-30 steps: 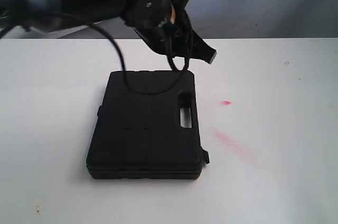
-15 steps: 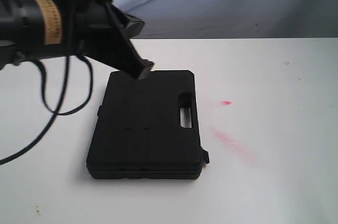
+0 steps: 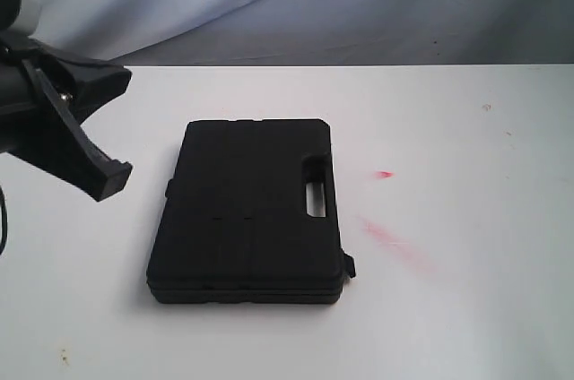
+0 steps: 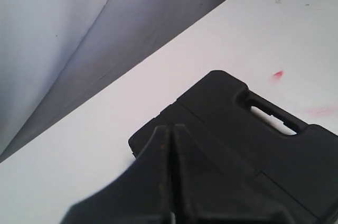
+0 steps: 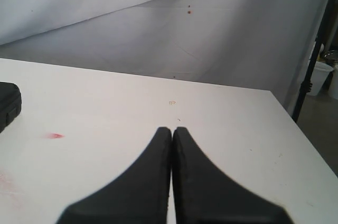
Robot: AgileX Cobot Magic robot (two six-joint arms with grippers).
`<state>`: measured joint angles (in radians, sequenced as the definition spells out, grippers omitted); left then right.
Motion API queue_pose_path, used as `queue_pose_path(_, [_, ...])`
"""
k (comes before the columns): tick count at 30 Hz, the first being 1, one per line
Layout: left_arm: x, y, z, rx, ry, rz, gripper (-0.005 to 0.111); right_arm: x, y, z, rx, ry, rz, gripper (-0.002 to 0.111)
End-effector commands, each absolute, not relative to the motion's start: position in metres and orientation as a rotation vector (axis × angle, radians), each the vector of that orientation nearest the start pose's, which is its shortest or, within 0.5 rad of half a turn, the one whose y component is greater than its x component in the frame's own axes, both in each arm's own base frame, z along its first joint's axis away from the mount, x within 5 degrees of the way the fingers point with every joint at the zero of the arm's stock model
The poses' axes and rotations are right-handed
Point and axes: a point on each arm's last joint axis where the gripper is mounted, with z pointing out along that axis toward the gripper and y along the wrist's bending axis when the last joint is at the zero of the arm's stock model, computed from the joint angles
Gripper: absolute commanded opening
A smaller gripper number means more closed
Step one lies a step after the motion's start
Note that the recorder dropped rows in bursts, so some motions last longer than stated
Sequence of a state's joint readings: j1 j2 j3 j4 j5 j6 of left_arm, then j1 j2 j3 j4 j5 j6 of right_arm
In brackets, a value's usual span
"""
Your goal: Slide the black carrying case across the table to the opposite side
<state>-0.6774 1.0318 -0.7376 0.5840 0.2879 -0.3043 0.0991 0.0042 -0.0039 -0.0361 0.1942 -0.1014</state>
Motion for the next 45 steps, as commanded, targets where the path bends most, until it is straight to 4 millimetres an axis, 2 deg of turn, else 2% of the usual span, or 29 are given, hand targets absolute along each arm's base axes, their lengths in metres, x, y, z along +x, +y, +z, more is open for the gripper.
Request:
queue_pose_path(1, [0.178,-0.124,0.313,0.811,1.854,-0.109,0.000,0.056,0.005,0.196,-0.179,1.669,-0.032,0.000])
queue_pose_path(6, [0.176,-0.121,0.318,0.734,1.860,-0.174,0.000,0.056,0.005,0.196,-0.179,1.669,-0.032,0.000])
queue_pose_path(7, [0.174,-0.116,0.325,0.694,1.838,-0.214,0.000,0.056,0.005,0.196,-0.179,1.669,-0.032,0.000])
queue_pose_path(10, [0.169,-0.096,0.332,0.629,1.795,-0.185,0.000,0.056,0.005,0.196,-0.179,1.669,-0.032,0.000])
queue_pose_path(14, [0.142,-0.048,0.316,0.414,1.760,-0.126,0.000,0.056,0.005,0.196,-0.179,1.669,-0.032,0.000])
queue_pose_path(17, [0.118,-0.025,0.310,0.242,1.705,-0.105,0.000,0.056,0.005,0.196,-0.179,1.669,-0.032,0.000])
queue_pose_path(20, [0.092,-0.008,0.301,0.144,1.648,-0.004,0.000,0.056,0.005,0.196,-0.179,1.669,-0.032,0.000])
queue_pose_path(23, [0.073,-0.003,0.288,0.126,1.686,0.047,0.000,0.056,0.005,0.196,-0.179,1.669,-0.032,0.000])
queue_pose_path(26, [0.060,-0.002,0.285,0.135,1.638,0.068,0.000,0.056,0.005,0.196,-0.179,1.669,-0.032,0.000])
queue_pose_path(33, [0.042,-0.002,0.272,0.106,1.546,0.033,0.000,0.056,0.005,0.196,-0.179,1.669,-0.032,0.000])
queue_pose_path(45, [0.050,-0.004,0.227,0.090,1.629,-0.007,0.000,0.056,0.005,0.196,-0.179,1.669,-0.032,0.000])
